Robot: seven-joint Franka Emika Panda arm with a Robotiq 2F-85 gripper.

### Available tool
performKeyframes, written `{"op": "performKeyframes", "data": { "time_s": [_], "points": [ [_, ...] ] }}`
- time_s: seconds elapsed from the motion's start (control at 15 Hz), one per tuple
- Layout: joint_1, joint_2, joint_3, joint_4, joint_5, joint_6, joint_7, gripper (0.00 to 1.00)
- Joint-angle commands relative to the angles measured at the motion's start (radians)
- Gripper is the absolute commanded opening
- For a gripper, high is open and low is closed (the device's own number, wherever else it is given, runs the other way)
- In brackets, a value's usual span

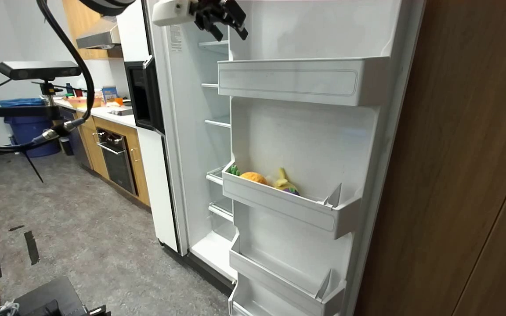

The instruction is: Move the watermelon plushy to the upper rack

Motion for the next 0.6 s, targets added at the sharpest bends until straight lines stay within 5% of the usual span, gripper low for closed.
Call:
{"op": "performKeyframes", "data": {
  "time_s": [0.0, 0.33, 0.53],
  "points": [
    [0.117, -0.091, -0.092, -0.034, 0.083, -0.116, -0.126, 1.0],
    [0.195, -0.202, -0.163, -0.073, 0.116, -0.252, -0.267, 1.0],
    [0.242, -0.262, -0.202, -0.136, 0.146, -0.239, -0.362, 1.0]
  ]
}}
